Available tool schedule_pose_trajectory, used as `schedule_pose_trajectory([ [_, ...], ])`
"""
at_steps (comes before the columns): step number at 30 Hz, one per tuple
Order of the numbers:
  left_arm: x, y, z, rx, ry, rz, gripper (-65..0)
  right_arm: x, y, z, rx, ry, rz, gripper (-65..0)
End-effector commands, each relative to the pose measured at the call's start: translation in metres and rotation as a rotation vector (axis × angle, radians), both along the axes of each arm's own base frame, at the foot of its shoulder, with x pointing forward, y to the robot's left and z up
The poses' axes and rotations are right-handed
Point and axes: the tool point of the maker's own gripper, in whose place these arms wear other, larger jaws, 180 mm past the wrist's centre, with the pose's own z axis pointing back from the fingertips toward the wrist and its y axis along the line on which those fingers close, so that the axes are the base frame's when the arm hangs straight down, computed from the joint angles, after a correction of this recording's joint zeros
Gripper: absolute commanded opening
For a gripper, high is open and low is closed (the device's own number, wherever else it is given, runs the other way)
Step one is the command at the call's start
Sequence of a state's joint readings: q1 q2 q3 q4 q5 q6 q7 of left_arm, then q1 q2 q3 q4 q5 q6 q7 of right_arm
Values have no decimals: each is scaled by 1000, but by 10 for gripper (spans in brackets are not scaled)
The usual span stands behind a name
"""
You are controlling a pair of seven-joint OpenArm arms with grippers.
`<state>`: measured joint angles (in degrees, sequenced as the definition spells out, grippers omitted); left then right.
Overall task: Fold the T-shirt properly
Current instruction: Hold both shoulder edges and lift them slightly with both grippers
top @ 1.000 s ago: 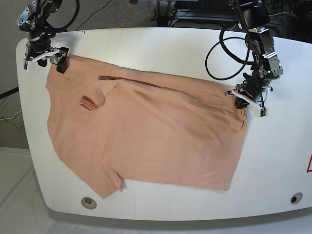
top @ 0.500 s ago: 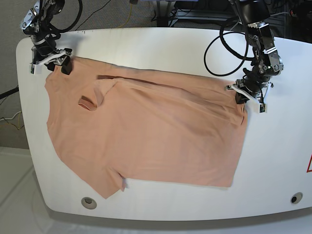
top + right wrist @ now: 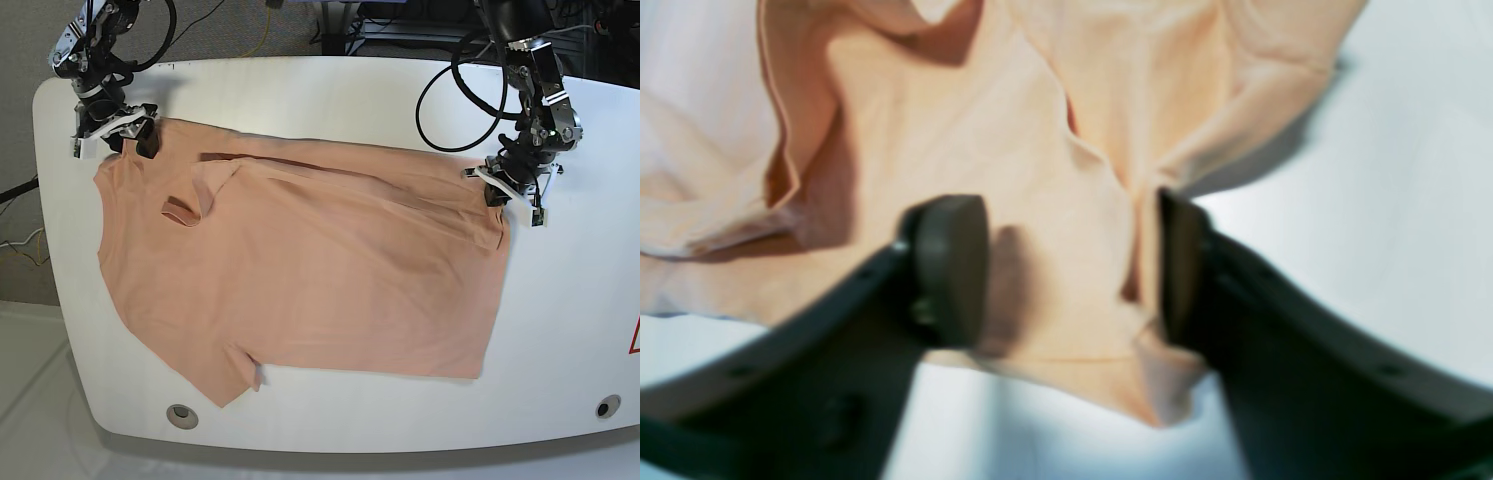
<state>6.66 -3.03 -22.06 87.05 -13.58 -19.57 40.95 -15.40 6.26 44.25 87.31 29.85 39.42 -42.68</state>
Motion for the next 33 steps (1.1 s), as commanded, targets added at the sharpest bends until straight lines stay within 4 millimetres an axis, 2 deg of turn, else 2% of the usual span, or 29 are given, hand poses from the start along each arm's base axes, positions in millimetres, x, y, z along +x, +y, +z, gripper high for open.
schedule_pose_trajectory([
  [1, 0, 2, 2, 14, 6, -2, -645, -2, -5, 1, -21, 19, 9, -432],
  [4, -6, 2, -2, 14, 19, -3, -645, 2, -6, 2, -21, 12, 6, -523],
  [9, -7, 0, -2, 14, 21, -8, -645, 0, -9, -2, -56, 42, 17, -582],
  [22, -17, -5, -9, 1, 42, -6, -645, 3, -16, -9, -150, 102, 43, -591],
  [33, -43, -4, -25, 6, 102, -6, -645, 0, -20, -8, -167, 108, 47, -592],
])
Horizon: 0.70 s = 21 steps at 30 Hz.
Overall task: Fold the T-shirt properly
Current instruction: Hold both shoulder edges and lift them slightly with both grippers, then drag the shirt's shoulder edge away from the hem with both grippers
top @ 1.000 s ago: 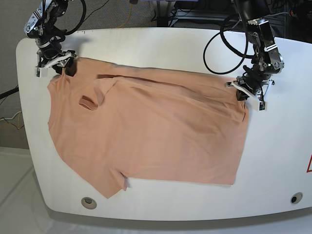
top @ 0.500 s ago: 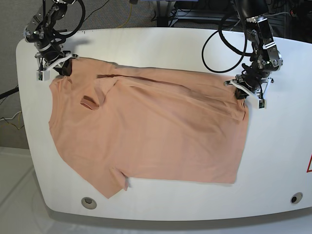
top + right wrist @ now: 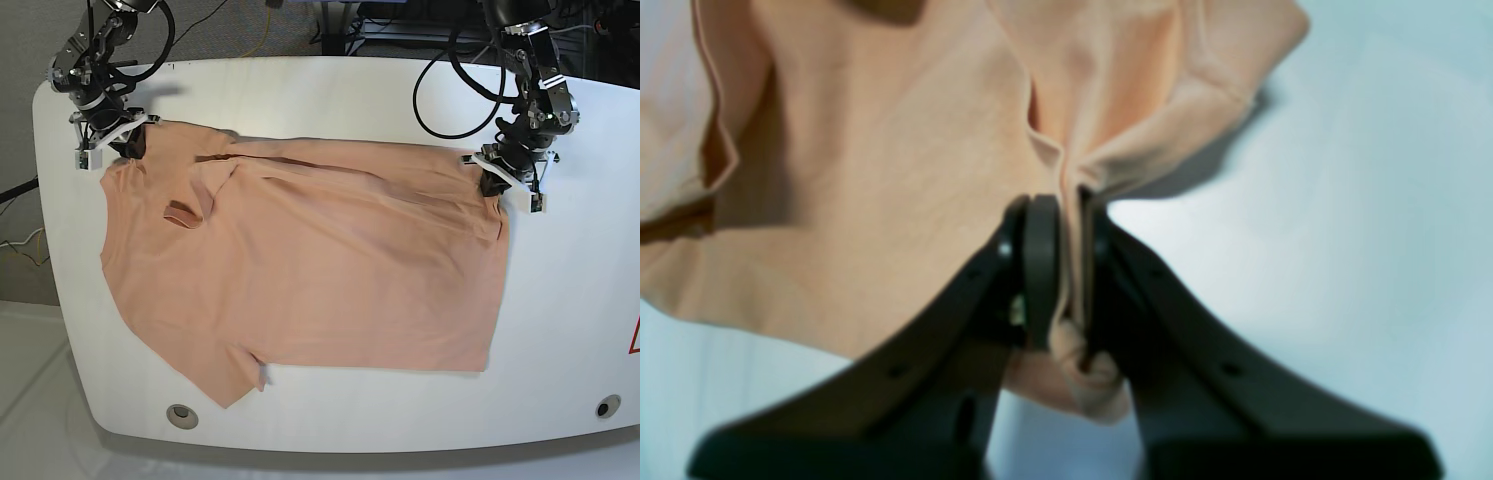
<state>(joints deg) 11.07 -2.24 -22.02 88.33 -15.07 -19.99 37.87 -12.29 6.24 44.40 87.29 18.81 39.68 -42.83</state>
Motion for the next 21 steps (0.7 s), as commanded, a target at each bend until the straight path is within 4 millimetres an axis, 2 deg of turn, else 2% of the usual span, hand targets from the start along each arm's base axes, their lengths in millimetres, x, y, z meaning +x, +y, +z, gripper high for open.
schedule_pose_trajectory([
  [1, -26, 3, -19, 31, 118, -12, -645, -5, -8, 1, -35, 26, 7, -592],
  [7, -36, 5, -24, 36, 141, -10, -645, -12, -24, 4, -46, 22, -41, -592],
  [11, -53, 6, -32, 39, 176, -11, -645, -18, -34, 6, -54, 21, -77, -592],
  [14, -59, 13, -29, 64, 178, -17, -645, -24, -42, 7, -60, 22, -104, -592],
  [21, -77, 15, -29, 83, 200, -26, -645, -37, -44, 3, -65, 51, -110, -592],
])
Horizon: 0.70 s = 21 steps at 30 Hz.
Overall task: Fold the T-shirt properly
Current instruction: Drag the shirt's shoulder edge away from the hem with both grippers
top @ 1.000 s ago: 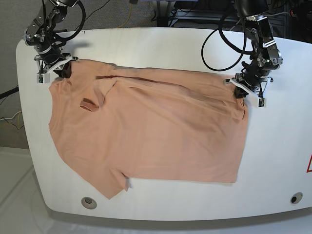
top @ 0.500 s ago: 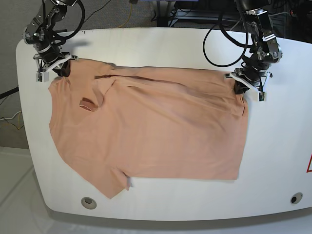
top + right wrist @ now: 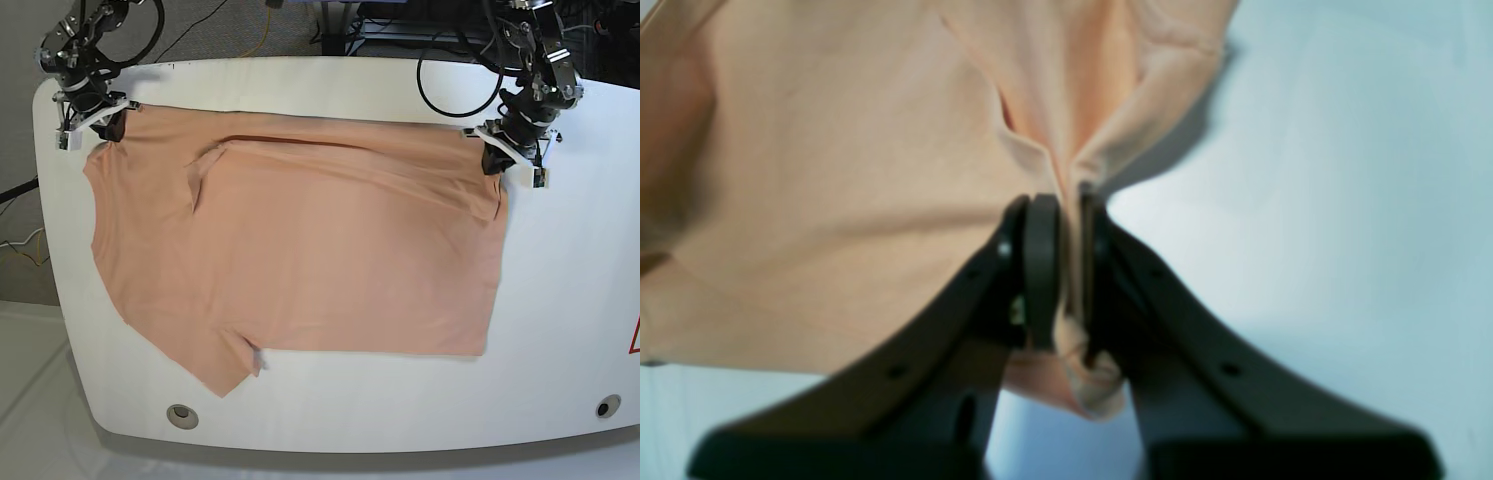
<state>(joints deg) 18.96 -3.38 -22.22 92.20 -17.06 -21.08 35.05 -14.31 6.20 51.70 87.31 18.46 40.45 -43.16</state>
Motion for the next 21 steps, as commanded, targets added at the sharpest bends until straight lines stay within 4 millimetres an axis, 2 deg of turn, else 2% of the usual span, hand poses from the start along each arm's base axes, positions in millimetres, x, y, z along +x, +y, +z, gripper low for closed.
schedule_pose_trajectory([
  [1, -41, 11, -26, 73, 194, -8, -645, -5, -9, 2, -30, 25, -2, -592],
  [11, -71, 13, -27, 96, 236, -19, -645, -14, -11, -6, -72, 88, 8, -592],
  [21, -91, 13, -28, 105, 267, -27, -645, -24, -8, -12, -64, 111, 0, -592],
])
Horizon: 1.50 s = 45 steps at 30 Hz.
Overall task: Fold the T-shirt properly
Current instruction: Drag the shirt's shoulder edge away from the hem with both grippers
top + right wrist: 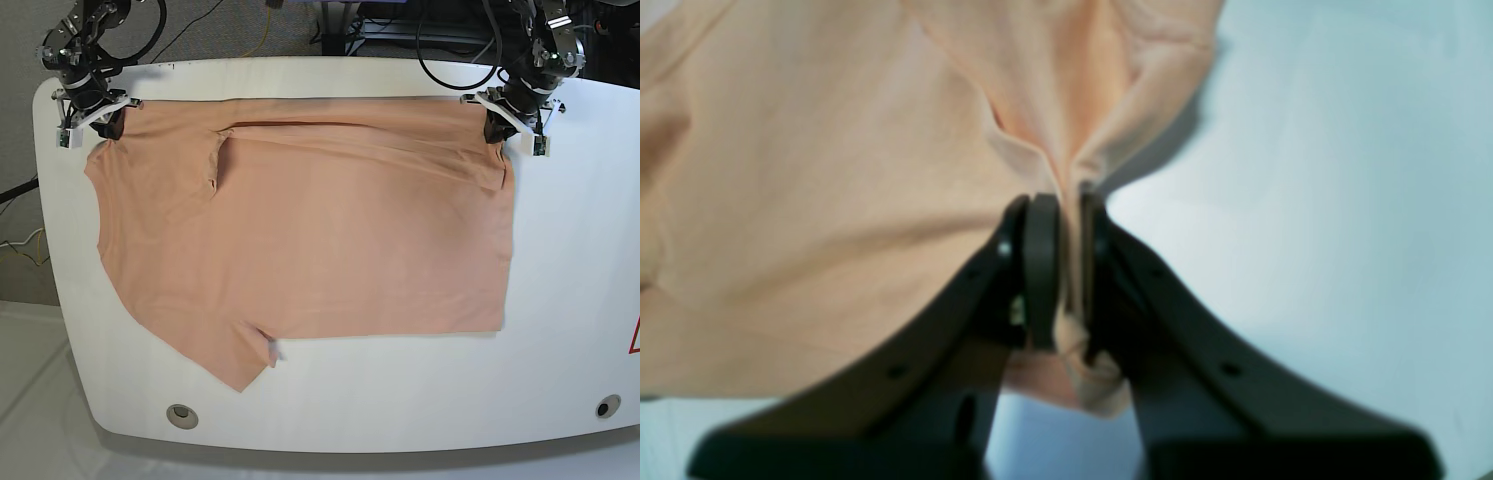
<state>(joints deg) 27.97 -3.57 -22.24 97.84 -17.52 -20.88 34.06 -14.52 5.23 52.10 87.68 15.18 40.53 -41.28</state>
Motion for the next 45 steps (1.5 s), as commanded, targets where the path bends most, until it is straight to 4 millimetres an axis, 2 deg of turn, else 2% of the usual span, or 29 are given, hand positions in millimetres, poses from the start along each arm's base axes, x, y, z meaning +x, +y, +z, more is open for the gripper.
schedule_pose_trajectory([
  [1, -44, 13, -28, 77, 219, -10, -645, -20, -7, -9, -32, 100, 2, -592],
  [10, -56, 35, -26, 103, 233, 48, -645, -35, -7, -14, -32, 134, 3, -592],
  [16, -59, 45, -25, 116, 237, 74, -645, -36, -7, -14, -34, 137, 2, -592],
  [32, -57, 45, -25, 115, 232, 74, -644, -38, -6, -16, -29, 141, 1, -579],
  [35, -56, 45, -25, 114, 232, 73, -642, -38, -6, -16, -29, 141, 1, -519],
  [37, -55, 45, -25, 113, 229, 74, -633, -38, -6, -16, -29, 141, 1, -448],
  [39, -47, 45, -22, 113, 212, 75, -597, -38, -6, -16, -29, 141, 1, -359],
  [40, -43, 45, -22, 112, 205, 75, -562, -38, -6, -16, -29, 141, 1, -295],
  [45, -43, 45, -28, 99, 217, 83, -359, -37, -5, -15, -27, 135, 0, -77],
])
